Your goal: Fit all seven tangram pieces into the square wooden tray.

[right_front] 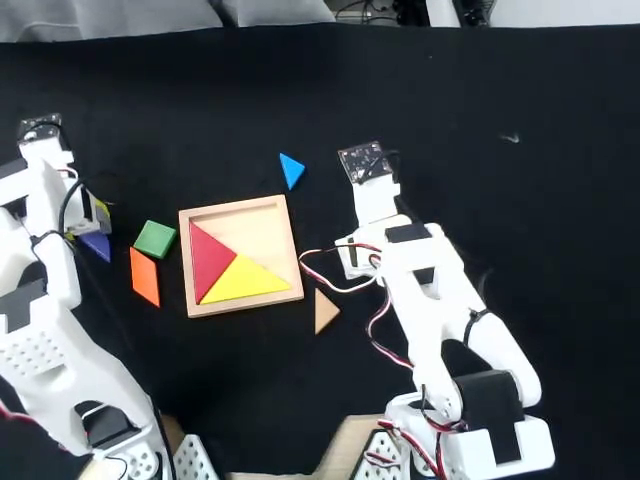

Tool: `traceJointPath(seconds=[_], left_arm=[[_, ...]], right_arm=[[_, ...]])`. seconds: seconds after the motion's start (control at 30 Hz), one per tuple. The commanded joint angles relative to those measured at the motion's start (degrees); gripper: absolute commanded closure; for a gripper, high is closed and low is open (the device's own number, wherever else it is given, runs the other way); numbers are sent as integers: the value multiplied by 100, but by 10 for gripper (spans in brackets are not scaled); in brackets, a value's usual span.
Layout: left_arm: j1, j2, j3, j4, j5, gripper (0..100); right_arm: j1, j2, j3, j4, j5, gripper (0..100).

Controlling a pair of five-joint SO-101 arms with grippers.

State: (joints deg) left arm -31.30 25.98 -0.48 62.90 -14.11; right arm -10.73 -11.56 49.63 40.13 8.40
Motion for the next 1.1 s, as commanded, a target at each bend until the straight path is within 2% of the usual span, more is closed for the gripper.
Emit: traceJointPath(seconds=[0.0, 0.57, 0.83, 1.07], left_arm=[[251, -360, -180, 114, 9, 855], [813, -580, -163, 246, 44, 858], [699, -510, -163, 202, 44, 861], [611, -519, -163, 237, 44, 941]], right_arm=[[-105, 31, -286, 53, 70, 986], [-105, -4, -286, 62, 70, 986], [-105, -4, -286, 62, 70, 986], [-105, 13, -286, 62, 70, 986]])
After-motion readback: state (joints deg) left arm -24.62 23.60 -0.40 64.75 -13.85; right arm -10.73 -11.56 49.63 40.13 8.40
